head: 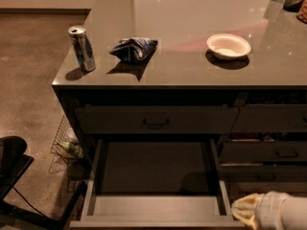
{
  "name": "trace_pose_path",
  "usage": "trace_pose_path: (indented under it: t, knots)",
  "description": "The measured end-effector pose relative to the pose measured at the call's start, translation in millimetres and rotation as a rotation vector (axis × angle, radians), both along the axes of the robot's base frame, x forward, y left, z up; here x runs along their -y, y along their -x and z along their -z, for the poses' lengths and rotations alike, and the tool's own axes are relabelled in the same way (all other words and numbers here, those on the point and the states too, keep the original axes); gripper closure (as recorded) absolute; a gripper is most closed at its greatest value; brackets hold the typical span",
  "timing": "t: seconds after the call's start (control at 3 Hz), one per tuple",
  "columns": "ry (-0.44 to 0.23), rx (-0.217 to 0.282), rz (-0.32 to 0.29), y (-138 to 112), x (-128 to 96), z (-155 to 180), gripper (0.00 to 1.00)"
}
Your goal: Close middle drawer
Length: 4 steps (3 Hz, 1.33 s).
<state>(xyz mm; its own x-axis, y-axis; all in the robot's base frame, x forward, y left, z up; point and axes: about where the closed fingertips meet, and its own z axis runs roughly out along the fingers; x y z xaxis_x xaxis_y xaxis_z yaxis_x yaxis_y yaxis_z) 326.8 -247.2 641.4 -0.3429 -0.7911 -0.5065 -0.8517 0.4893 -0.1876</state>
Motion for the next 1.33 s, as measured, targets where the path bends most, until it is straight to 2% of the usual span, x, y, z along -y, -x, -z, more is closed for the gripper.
trace_pose_path:
  t: [0.33, 0.67, 1.0, 1.33]
  knots:
    - [-0.054, -0.065, -0.008, 38, -11, 66, 1.0]
    - [-0.147, -0.063, 0.012, 61, -14, 118, 1.0]
    - [-0.227, -0.005, 0.009, 69, -7, 163, 1.0]
    - [-0.324, 0.011, -0.01, 61, -11, 209, 1.0]
